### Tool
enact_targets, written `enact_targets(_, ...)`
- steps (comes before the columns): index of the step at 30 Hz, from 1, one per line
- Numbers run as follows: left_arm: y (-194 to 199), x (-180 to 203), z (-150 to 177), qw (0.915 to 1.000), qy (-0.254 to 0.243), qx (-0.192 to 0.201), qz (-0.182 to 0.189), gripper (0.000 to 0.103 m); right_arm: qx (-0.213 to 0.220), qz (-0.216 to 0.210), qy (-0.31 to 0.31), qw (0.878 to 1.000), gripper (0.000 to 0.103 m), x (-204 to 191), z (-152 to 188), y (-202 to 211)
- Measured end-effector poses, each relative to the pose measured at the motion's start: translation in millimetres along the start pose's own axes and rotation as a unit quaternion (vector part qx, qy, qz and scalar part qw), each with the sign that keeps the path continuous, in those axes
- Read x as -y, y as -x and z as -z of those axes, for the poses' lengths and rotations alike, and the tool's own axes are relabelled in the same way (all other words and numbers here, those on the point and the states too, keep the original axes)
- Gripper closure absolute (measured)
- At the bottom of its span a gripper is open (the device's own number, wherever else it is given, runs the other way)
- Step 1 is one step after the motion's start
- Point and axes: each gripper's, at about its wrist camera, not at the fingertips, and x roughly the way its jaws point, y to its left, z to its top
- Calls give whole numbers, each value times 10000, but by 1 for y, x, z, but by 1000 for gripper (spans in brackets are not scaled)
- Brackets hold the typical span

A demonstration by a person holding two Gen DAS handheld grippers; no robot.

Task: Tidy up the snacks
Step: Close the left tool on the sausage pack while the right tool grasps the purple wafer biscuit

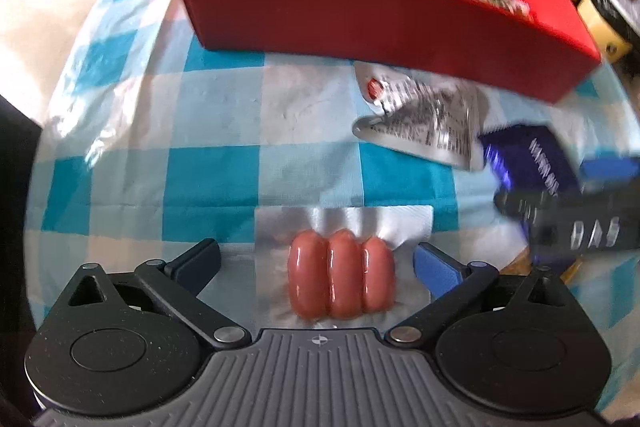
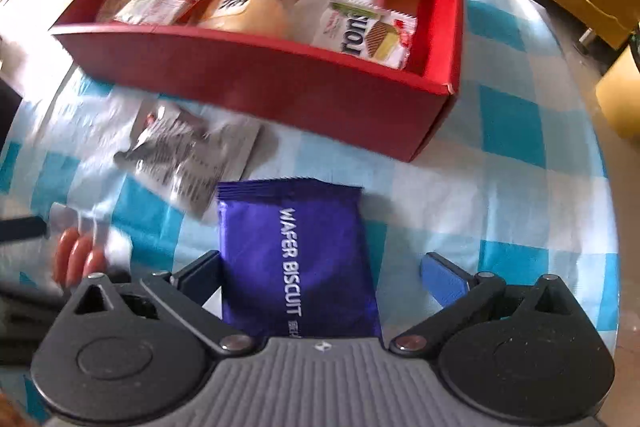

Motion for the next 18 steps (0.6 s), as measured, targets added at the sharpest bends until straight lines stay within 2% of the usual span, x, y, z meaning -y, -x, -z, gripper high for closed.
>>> enact_targets(3,3,4,6,10000,-53,25,-20,0,57,16,120,9999,10,-6,2,3)
enact_targets(4,4,4,6,10000,-35,9,-4,1,90,26,209,9997,18,-9,3,7)
enact_targets(5,5,3,6,10000,-22,-7,8,2,122,43,288,9995,30,-10,5,11)
enact_targets(7,8,2,5,10000,-40,17,6,9,163,48,363,9992,39,-13,7,16)
enact_targets(9,12,0,5,9999,-90,38,38,12,156,40,354,9992,39,-14,8,18)
enact_targets(13,15,-16,0,9997,133,40,195,27,224,111,459,9986,39,-12,16,24)
enact_targets(15,16,-24,-5,9989,272,-16,378,28,286,72,410,9987,39,-10,18,30)
enact_targets(18,15,-27,-4,9987,306,-47,409,26,371,34,320,9988,39,-4,18,38)
